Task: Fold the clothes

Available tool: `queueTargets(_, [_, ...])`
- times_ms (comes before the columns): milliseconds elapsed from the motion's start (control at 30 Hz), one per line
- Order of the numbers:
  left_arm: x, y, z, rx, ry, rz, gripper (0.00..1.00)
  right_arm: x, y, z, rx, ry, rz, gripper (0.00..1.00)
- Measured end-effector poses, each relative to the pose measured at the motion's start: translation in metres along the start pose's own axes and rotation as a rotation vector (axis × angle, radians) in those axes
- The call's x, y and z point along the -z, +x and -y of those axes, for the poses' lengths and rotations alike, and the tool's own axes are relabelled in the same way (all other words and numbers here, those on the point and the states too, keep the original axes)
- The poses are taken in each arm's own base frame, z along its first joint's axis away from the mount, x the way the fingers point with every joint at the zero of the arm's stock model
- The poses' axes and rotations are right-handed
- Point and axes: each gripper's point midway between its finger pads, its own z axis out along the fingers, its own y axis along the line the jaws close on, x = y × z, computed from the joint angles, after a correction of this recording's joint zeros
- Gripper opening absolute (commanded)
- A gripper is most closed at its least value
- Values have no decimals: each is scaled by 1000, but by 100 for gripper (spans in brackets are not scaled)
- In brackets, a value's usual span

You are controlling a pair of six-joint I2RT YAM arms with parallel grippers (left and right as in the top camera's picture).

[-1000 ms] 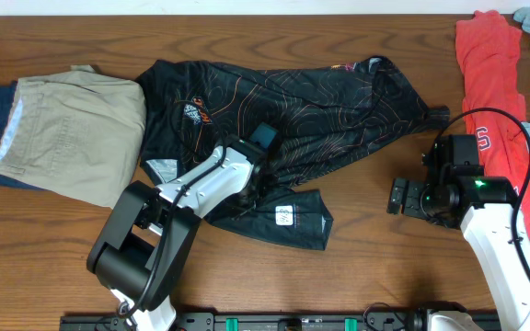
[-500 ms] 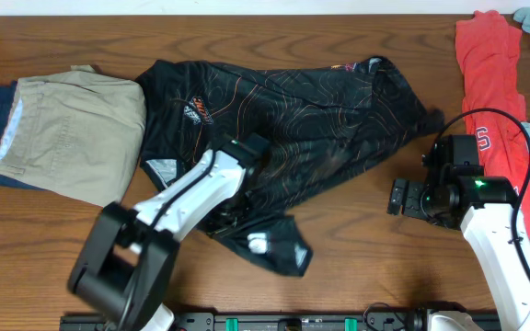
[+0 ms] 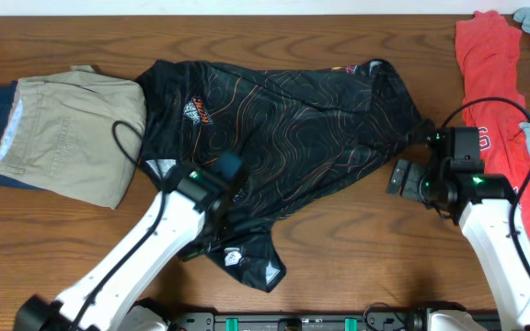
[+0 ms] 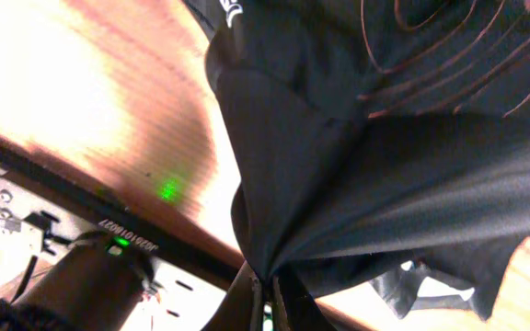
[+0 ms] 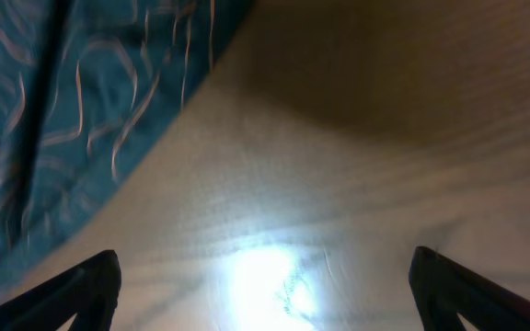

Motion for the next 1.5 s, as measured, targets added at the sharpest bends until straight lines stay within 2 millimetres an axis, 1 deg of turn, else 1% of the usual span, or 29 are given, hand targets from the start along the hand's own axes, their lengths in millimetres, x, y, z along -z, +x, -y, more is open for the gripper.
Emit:
queueTargets(167, [-2, 9, -15, 9, 20, 12, 6, -22, -14, -2, -40, -4, 13, 93])
queueTargets(333, [-6, 16, -26, 25, 12, 7, 6, -52, -33, 6, -105, -6, 36, 92])
queueTargets(433, [-6, 17, -28, 30, 6, 4, 6, -66, -39, 7, -116, -12, 44, 90])
queueTargets(533, [-6, 16, -26, 32, 12, 10, 6, -78, -49, 4, -132, -24, 75, 88])
queueTargets(600, [-6, 14, -23, 36, 25, 18, 6, -87, -54, 3, -146, -31, 88, 84])
queueTargets(633, [-6, 13, -22, 36, 30, 21, 6, -92, -56, 2, -155, -33, 91, 81])
queueTargets(667, [-6, 13, -22, 36, 32, 22, 6, -96, -57, 2, -163, -35, 95, 73])
queueTargets(700, [-6, 12, -21, 36, 34, 24, 6, -100, -57, 2, -166, -34, 93, 59])
queueTargets(767, [-6, 11, -19, 37, 42, 29, 6, -106, -59, 3, -183, -31, 99, 23])
queueTargets(833, [-6, 9, -16, 38, 54, 35, 6, -110, -60, 3, -196, -29, 98, 1])
queueTargets(967, [-5, 6, -11, 39, 77, 49, 7, -112, -57, 4, -209, -29, 82, 1])
queueTargets(1067, [-5, 1, -7, 41, 91, 73, 6, -106, -49, 12, -221, -8, 24, 2])
queueTargets(1133, [-5, -1, -6, 41, 93, 84, 6, -96, -37, 26, -234, 26, -41, 1])
queueTargets(1167, [-4, -2, -6, 42, 94, 88, 6, -88, -30, 34, -243, 45, -76, 1])
queueTargets(1233, [-4, -3, -5, 43, 98, 92, 6, -67, -22, 48, -264, 80, -129, 1])
queueTargets(1300, [-4, -4, -5, 43, 98, 95, 6, -40, -26, 59, -289, 100, -132, 1])
queueTargets(1333, [-4, -4, -4, 43, 98, 96, 6, -22, -31, 65, -302, 105, -115, 1])
queueTargets(1433, [-4, -5, -4, 44, 100, 100, 6, 10, -39, 76, -323, 114, -57, 1])
queueTargets(1500, [-4, -5, -2, 44, 110, 100, 6, 27, -35, 84, -334, 131, -39, 1])
